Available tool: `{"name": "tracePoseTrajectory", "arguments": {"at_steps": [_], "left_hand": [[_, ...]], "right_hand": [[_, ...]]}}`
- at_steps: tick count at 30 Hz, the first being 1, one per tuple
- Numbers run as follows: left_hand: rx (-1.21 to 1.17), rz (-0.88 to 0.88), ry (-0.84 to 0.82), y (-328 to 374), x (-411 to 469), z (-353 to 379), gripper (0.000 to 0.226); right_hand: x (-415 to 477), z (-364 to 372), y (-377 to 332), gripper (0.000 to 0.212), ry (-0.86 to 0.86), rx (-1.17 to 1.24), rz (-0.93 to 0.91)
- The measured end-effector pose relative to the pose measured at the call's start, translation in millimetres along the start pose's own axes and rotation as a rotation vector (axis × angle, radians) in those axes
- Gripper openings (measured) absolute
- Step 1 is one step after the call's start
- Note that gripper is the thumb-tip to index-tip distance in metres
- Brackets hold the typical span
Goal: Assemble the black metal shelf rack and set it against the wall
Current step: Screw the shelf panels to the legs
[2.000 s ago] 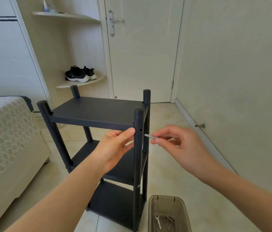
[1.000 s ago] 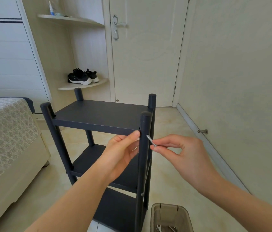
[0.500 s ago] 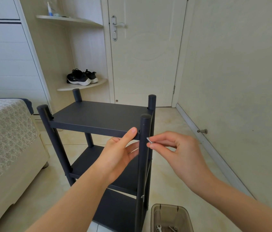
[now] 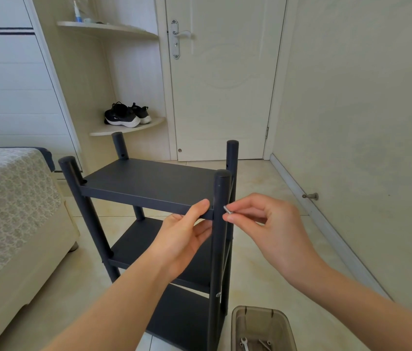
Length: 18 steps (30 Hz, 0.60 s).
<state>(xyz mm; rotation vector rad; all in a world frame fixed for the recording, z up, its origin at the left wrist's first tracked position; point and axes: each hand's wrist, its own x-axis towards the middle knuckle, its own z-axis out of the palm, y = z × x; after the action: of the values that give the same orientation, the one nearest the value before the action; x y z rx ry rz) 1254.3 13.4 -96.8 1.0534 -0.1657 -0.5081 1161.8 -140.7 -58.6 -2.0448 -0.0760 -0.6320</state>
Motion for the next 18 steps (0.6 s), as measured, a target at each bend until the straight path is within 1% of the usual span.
{"name": "tracePoseTrajectory", "arguments": {"at_steps": [1,2,7,9,15,18], "left_hand": [[-0.007,0.006,0.002,0.3,0.0,1.6,0.069],[-0.012,0.012,0.001,1.0,-0.4,3.3,0.067],[-0.017,0.021,-0.003,1.8,2.0,1.7,0.038],[-0.027,0.019,-0.028,2.7,2.0,1.9,0.03],[-0.038,0.012,-0.066,4.3,0.3,5.0,0.02],[-0.055,0.006,-0.044,4.0,1.0,6.6,0.023]], "right_hand": [[0.6,-0.8,0.5,0.011,0.002,-0.001,0.001],[1.3,-1.8,0.8,0.011,0.005,0.0,0.003],[3.4,-0.9,-0.1,0.011,-0.005,0.047,0.027],[3.8,-0.8,-0.4,0.011,-0.006,0.053,0.026],[6.1,-2.7,-1.0,0.007,0.027,-0.005,-0.001],[5.0,-0.4,-1.3,0.009,0.035,-0.073,-0.043]]}}
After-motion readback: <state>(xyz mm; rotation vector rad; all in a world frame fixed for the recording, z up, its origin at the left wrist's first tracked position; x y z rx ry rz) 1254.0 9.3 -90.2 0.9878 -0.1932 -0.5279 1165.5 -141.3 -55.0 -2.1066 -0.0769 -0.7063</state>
